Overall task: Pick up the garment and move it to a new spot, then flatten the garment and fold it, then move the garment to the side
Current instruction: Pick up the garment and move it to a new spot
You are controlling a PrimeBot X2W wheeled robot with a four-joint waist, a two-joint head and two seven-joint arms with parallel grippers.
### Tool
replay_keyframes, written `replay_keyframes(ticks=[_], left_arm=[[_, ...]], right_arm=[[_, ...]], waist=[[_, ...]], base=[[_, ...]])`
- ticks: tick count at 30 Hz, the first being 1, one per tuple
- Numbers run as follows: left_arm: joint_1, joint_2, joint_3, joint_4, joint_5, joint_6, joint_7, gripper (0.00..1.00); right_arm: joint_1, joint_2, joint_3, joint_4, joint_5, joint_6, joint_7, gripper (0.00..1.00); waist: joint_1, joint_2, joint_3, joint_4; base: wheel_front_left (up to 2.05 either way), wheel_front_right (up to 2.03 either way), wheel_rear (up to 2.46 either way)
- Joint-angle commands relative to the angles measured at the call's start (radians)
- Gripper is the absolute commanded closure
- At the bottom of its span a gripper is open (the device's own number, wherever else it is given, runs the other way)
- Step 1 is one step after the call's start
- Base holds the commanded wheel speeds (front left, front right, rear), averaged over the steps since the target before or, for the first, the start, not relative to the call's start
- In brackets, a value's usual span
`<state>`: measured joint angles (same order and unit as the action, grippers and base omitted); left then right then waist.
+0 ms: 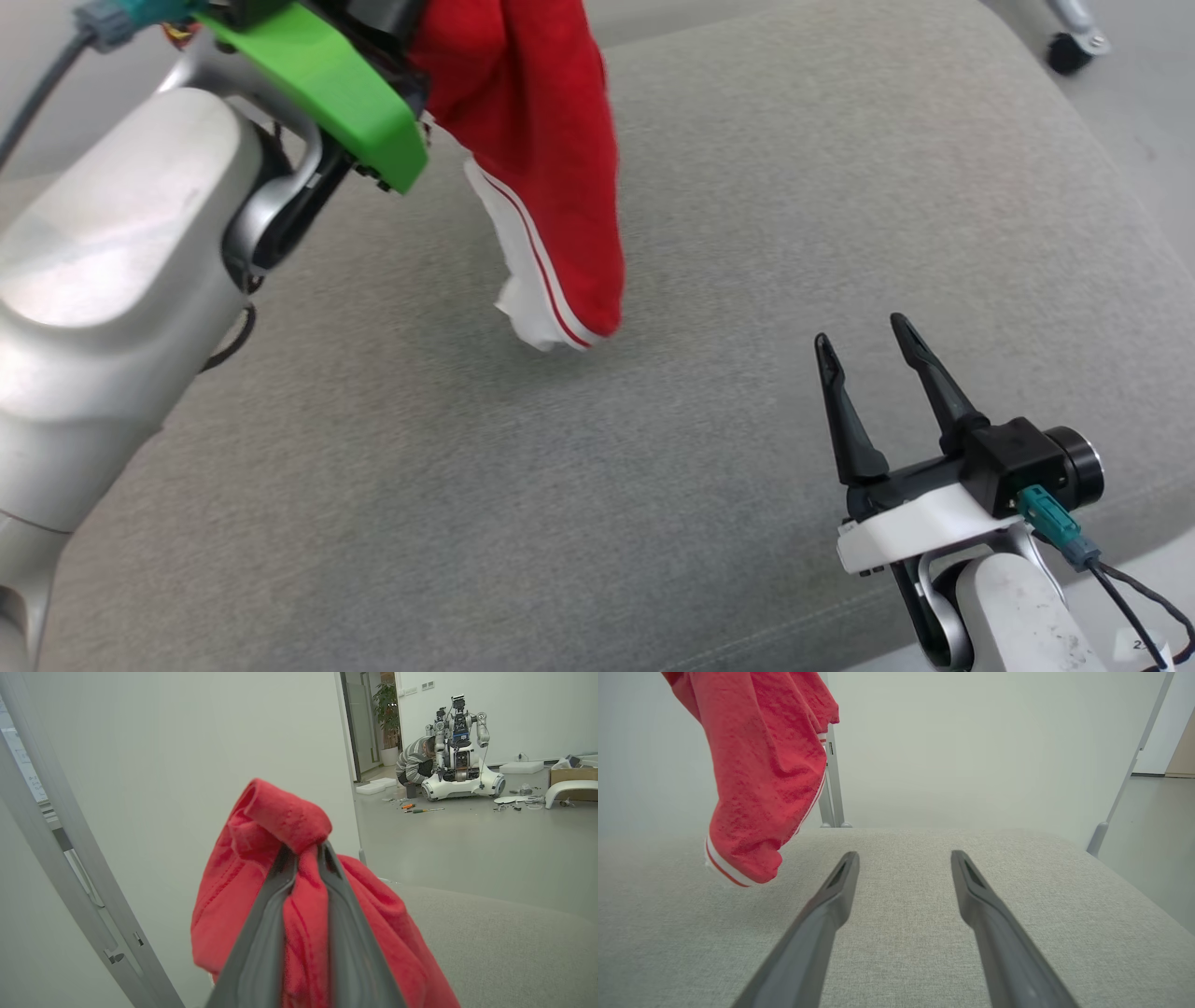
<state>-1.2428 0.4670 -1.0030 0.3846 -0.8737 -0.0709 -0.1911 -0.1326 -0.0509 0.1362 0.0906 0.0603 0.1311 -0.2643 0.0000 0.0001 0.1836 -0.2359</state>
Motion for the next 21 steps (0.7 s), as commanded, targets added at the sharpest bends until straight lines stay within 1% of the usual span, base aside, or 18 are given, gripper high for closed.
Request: replay_keyframes(ticks=[1,3,7,9,12,16,19,20,21], left_arm=[[-0.002,-0.010,-0.006,-0.002,0.005,-0.005,0.000,1.00],[0.021,-0.025,-0.026,0.003,0.006,-0.010,0.005,1.00],[0.062,-0.050,-0.101,0.024,0.033,-0.030,0.021,1.00],[0.083,-0.066,-0.144,0.046,0.062,-0.035,0.012,1.00],[0.129,-0.103,-0.193,0.104,0.078,-0.043,-0.002,1.00],[0.155,-0.157,-0.224,0.203,0.121,-0.047,-0.042,1.00],[0.156,-0.196,-0.234,0.274,0.187,-0.027,-0.068,1.00],[0.155,-0.211,-0.231,0.294,0.208,-0.011,-0.071,0.81],[0.158,-0.222,-0.220,0.303,0.224,0.003,-0.074,0.23]], right_arm=[[0.001,0.001,-0.007,-0.008,0.008,-0.001,0.000,0.00],[-0.004,0.001,-0.010,-0.012,0.010,-0.001,0.000,0.00],[-0.021,0.001,-0.008,-0.016,0.016,-0.001,0.000,0.00],[-0.035,0.001,-0.004,-0.019,0.019,-0.001,0.000,0.00],[-0.054,0.001,0.001,-0.023,0.019,-0.001,0.000,0.00],[-0.081,0.001,0.009,-0.027,0.022,-0.001,0.000,0.00],[-0.097,0.001,0.016,-0.028,0.027,-0.001,0.000,0.00],[-0.101,0.001,0.017,-0.028,0.028,-0.001,0.000,0.00],[-0.100,0.000,0.017,-0.029,0.028,-0.001,0.000,0.00]], waist=[[0.0000,-0.0001,0.031,-0.087],[0.0000,-0.0001,0.048,-0.089],[0.0000,-0.0001,0.091,-0.085],[0.0000,-0.0001,0.115,-0.083],[0.0000,-0.0001,0.153,-0.081],[0.0000,-0.0001,0.197,-0.084],[0.0000,-0.0001,0.220,-0.086],[0.0000,-0.0001,0.224,-0.086],[0.0000,-0.0001,0.225,-0.086]], base=[[0.00,0.00,0.00],[0.00,0.00,0.00],[0.00,0.00,0.00],[0.00,0.00,0.00],[0.00,0.00,0.00],[0.00,0.00,0.00],[0.00,0.00,0.00],[0.00,0.00,0.00],[0.00,0.00,0.00]])
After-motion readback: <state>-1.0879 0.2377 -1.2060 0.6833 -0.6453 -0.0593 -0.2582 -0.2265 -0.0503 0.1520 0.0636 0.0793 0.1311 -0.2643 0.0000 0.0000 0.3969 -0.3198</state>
